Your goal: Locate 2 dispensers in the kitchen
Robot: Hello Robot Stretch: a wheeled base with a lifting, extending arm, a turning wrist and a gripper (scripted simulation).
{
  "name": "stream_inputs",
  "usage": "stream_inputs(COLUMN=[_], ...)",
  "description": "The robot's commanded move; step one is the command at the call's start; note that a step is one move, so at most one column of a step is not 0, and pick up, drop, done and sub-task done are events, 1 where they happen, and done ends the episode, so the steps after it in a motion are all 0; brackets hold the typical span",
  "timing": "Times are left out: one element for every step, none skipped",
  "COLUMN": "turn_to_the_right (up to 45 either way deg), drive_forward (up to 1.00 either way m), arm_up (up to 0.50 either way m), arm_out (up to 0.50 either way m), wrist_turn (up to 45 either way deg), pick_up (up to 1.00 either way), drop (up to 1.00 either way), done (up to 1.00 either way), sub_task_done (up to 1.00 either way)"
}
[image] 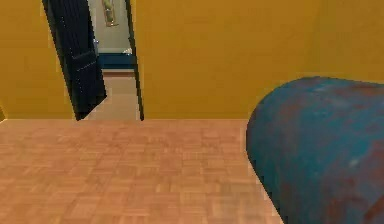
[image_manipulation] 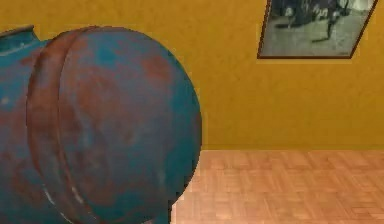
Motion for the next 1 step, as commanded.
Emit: stream_inputs(turn_to_the_right=[-45.0], drive_forward=[0.0], arm_up=[0.0], arm_out=[0.0], wrist_turn=[0.0], pick_up=[0.0], drop=[0.0], done=[0.0], sub_task_done=[0.0])
